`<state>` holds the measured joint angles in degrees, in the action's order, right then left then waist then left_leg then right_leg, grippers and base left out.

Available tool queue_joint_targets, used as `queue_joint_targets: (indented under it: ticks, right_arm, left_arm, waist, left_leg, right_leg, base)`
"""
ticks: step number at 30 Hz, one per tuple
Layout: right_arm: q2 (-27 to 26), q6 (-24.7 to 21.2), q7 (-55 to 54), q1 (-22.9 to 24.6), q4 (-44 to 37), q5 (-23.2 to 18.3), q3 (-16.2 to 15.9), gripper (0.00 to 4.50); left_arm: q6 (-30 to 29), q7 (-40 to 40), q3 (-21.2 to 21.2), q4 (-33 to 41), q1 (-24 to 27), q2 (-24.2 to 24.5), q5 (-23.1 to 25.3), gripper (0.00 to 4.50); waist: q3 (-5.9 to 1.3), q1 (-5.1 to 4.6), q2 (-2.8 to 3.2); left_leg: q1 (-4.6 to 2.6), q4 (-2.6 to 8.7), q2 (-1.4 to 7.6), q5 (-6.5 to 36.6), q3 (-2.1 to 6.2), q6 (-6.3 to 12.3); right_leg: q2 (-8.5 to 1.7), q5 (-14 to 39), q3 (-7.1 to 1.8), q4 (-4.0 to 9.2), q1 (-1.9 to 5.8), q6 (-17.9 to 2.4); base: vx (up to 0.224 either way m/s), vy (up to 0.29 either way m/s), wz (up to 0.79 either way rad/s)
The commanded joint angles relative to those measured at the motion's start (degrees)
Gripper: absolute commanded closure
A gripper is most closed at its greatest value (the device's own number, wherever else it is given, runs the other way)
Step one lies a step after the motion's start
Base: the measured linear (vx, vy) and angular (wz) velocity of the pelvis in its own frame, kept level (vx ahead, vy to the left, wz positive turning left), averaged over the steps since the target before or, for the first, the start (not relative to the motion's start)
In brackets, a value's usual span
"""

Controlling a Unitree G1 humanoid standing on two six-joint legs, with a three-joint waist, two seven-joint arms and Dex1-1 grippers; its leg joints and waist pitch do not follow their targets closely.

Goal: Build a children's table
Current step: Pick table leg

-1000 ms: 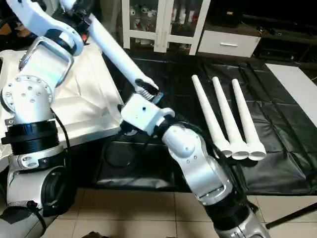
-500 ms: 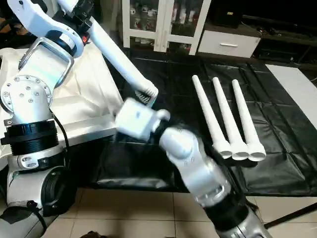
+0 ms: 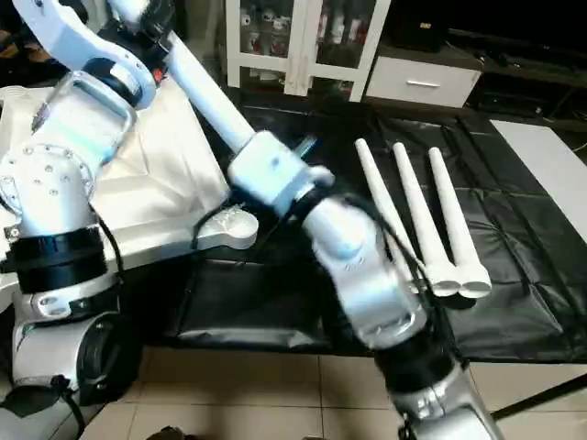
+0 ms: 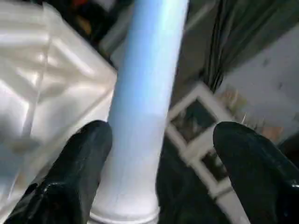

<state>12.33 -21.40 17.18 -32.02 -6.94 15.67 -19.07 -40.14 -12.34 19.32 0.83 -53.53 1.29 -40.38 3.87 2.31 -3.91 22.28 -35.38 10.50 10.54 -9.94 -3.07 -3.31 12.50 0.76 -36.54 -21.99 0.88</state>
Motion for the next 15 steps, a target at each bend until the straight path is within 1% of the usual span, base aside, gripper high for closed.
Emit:
queue_joint_targets:
  ticks: [1,3,4,5,6,7,8,9,10,11,14,15]
  right_arm:
    - [0.6,-3.4,1.7,-0.9,1.6,-1.3,1.1,0.64]
    - [0.8,-4.4,3.3,-1.0,2.6,-1.7,1.0,0.64]
    - [1.2,-5.3,4.2,-0.7,3.2,-1.7,0.8,0.64]
    - [1.2,-5.3,4.2,-0.7,3.2,-1.7,0.8,0.64]
    - [1.6,-6.4,5.9,0.1,3.7,-2.5,0.7,0.64]
    - [1.7,-7.0,6.7,0.9,3.6,-3.4,1.0,0.91]
    - [1.6,-7.4,7.1,1.5,3.3,-4.2,1.4,0.91]
    - [1.6,-7.7,7.3,1.8,3.2,-4.6,1.6,0.91]
    - [1.6,-7.7,7.3,1.8,3.2,-4.6,1.6,1.03]
    - [1.5,-7.9,7.3,1.9,3.1,-4.7,1.8,1.15]
    - [1.1,-8.7,6.9,2.7,2.2,-5.6,2.9,1.45]
    - [1.1,-8.7,6.9,2.7,2.2,-5.7,3.0,1.45]
  left_arm:
    - [-1.4,2.2,-2.7,1.9,-0.4,-0.5,-1.4,2.78]
    - [-1.9,3.6,-3.6,2.6,-0.3,-0.3,-1.9,2.78]
    - [-2.4,4.5,-4.1,3.0,-0.3,-0.2,-2.3,2.78]
    - [-2.4,4.5,-4.1,3.0,-0.3,-0.2,-2.3,2.78]
    - [-3.0,5.7,-4.8,3.7,-0.3,0.0,-2.9,2.78]
    - [-3.4,6.9,-5.4,4.2,-0.2,0.2,-3.4,2.78]
    - [-3.6,7.9,-6.0,4.6,-0.1,0.4,-3.6,2.78]
    - [-3.7,8.4,-6.3,4.7,-0.1,0.5,-3.6,2.78]
    - [-3.7,8.4,-6.3,4.7,-0.1,0.5,-3.6,2.78]
    - [-3.9,8.8,-6.6,4.9,0.0,0.6,-3.6,2.78]
    - [-4.9,10.8,-7.8,6.2,0.3,1.3,-4.0,2.78]
    - [-4.9,10.9,-7.8,6.3,0.3,1.3,-4.0,2.78]
  waist:
    - [-4.36,-0.12,1.09]
    - [-4.38,-0.1,1.04]
    - [-4.34,-0.16,1.0]
    - [-4.33,-0.17,1.0]
    - [-4.32,-0.15,1.42]
    - [-4.29,-0.14,1.2]
    - [-4.3,-0.14,1.25]
    - [-4.28,-0.1,1.51]
    - [-4.31,-0.17,1.35]
    - [-4.31,-0.16,1.33]
    - [-4.29,-0.1,1.38]
    - [-4.34,-0.04,1.4]
  left_leg:
    - [-1.7,3.91,1.75,5.4,0.67,-4.13]
    - [-1.68,3.92,1.78,5.3,0.69,-4.08]
    - [-1.63,3.9,1.8,5.3,0.67,-3.94]
    - [-1.61,3.92,1.82,5.4,0.67,-3.96]
    - [-1.62,3.87,1.78,5.4,0.69,-4.09]
    - [-1.74,3.9,1.85,5.9,0.63,-3.96]
    - [-1.73,3.92,1.88,6.0,0.64,-3.97]
    - [-1.72,3.92,1.86,6.0,0.66,-4.01]
    - [-1.74,3.93,1.89,6.1,0.68,-4.01]
    - [-1.73,3.94,1.9,6.1,0.69,-4.04]
    - [-1.79,3.96,1.98,5.9,0.66,-4.08]
    - [-1.78,3.95,1.97,5.7,0.65,-4.15]
  right_leg:
    - [-2.92,-6.0,-1.8,3.18,2.46,-9.9]
    - [-2.96,-6.3,-1.79,3.17,2.52,-10.1]
    - [-3.02,-6.3,-1.8,3.15,2.56,-10.5]
    - [-3.06,-6.2,-1.8,3.18,2.58,-10.6]
    - [-3.05,-6.2,-1.82,3.14,2.58,-10.8]
    - [-3.05,-5.8,-1.85,3.28,2.58,-10.8]
    - [-3.03,-5.6,-1.83,3.29,2.56,-10.9]
    - [-3.09,-5.6,-1.85,3.25,2.55,-10.9]
    - [-3.03,-5.5,-1.81,3.27,2.6,-11.1]
    - [-3.04,-5.5,-1.8,3.29,2.6,-11.2]
    - [-3.1,-5.3,-1.83,3.28,2.52,-11.5]
    - [-3.06,-5.7,-1.8,3.24,2.56,-11.6]
  base:
    - [0.0,0.0,0.0]
    - [0.0,0.0,0.0]
    - [0.0,0.0,0.0]
    - [0.0,0.0,0.0]
    - [0.0,0.0,0.0]
    - [0.0,0.0,0.0]
    - [0.0,0.0,0.0]
    - [0.0,0.0,0.0]
    - [0.0,0.0,0.0]
    - [0.0,0.0,0.0]
    - [0.0,0.0,0.0]
    - [0.0,0.0,0.0]
